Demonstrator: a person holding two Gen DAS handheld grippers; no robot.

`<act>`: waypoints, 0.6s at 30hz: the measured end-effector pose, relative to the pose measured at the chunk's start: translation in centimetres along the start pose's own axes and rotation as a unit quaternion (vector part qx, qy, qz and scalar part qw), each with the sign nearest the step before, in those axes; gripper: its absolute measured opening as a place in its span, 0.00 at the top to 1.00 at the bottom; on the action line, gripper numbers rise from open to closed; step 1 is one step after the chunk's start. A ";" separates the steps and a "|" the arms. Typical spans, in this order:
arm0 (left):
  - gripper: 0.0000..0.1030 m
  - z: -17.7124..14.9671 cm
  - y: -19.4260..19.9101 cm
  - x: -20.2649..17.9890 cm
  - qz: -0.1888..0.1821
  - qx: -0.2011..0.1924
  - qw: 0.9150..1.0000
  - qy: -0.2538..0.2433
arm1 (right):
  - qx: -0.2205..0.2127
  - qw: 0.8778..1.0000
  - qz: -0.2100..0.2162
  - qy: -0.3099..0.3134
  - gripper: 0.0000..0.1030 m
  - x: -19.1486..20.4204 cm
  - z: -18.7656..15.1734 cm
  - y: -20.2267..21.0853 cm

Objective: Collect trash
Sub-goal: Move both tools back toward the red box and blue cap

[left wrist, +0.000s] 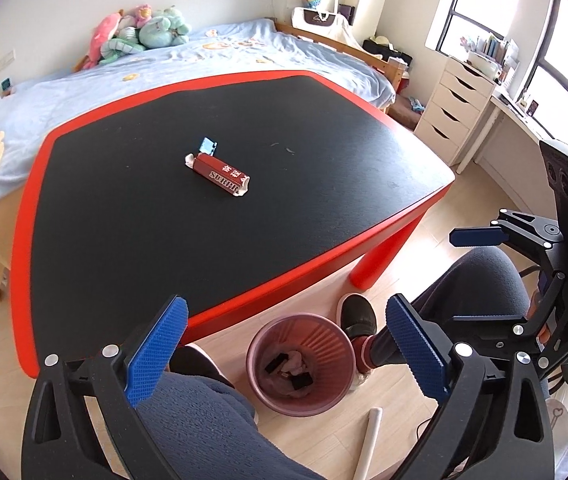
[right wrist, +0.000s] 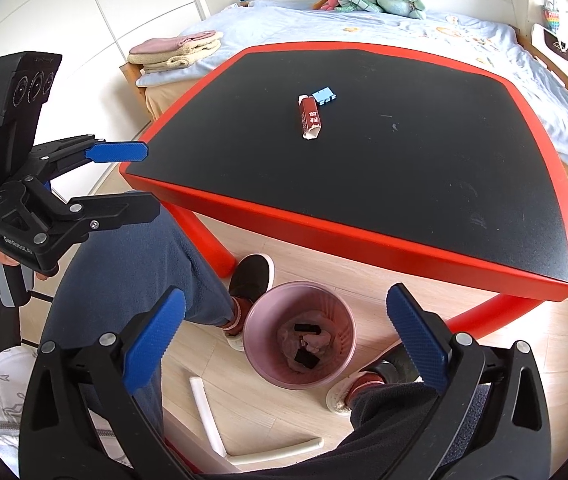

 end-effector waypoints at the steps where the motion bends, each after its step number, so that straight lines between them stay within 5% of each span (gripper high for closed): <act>1: 0.07 0.1 0.0 0.1 0.001 0.000 1.000 0.001 | 0.000 1.000 0.000 0.000 0.04 0.0 0.1 0.0; 18: 0.07 5.6 -1.8 5.4 0.019 -0.014 1.000 0.016 | -0.020 0.999 -0.004 0.024 0.04 -0.5 6.0 -1.2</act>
Point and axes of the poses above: each gripper's, at about its wrist camera, not at the fingertips, and y roughly against the way its jaws point, x to its left, z to its top, the point moved 6 cm from there along -y, roughly the way its jaws point, and after that the axes turned 4 degrees about -y, right-handed, at the moved point
